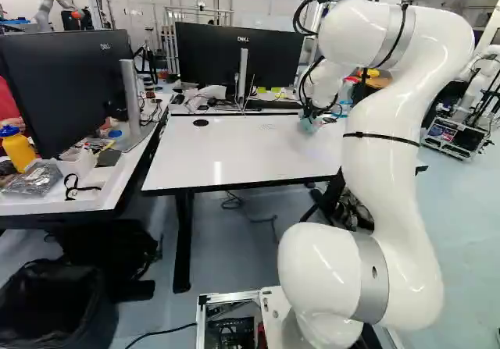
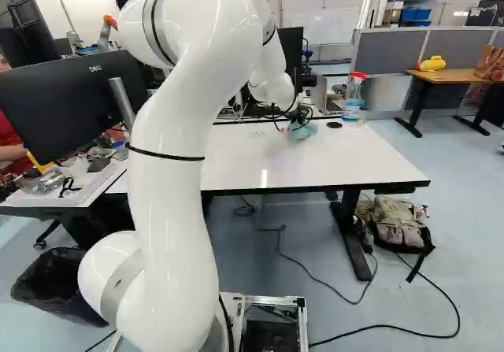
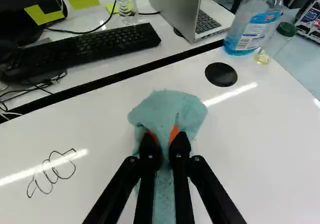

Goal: Clean the table with the green towel

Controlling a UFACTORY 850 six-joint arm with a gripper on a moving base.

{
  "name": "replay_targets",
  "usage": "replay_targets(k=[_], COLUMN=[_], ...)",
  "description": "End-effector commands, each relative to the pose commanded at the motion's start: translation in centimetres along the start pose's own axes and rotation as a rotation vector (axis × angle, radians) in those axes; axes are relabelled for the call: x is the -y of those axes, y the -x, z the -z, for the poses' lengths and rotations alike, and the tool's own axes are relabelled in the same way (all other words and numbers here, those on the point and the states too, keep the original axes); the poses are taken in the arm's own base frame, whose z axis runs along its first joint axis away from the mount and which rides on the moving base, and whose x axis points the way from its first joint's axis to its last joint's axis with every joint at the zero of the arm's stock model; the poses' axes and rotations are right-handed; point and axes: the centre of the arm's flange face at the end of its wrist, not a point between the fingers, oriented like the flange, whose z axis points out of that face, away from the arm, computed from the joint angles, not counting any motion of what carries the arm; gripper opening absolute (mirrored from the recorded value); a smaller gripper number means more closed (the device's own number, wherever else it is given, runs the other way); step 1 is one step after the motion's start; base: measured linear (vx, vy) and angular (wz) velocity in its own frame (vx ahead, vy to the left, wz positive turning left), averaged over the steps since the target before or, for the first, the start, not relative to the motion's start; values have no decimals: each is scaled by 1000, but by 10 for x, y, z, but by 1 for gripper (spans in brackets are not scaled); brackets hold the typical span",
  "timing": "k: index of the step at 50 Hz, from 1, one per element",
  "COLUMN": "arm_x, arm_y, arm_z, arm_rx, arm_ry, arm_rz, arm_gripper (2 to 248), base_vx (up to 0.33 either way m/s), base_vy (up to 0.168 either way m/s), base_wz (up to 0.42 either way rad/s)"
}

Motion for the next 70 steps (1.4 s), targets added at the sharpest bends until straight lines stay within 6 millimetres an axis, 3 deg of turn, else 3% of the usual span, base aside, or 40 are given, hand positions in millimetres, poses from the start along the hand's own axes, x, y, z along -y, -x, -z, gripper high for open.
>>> replay_targets(k=[24,70], arm_x=[0,-2], arm_y=[19,21], arm_z=[-25,-25], arm_rx=[41,64], arm_ry=[0,2], arm_rz=[0,-2], arm_gripper=[39,39], base_vx=[0,0], base_vy=[0,0], base_wz=[0,0])
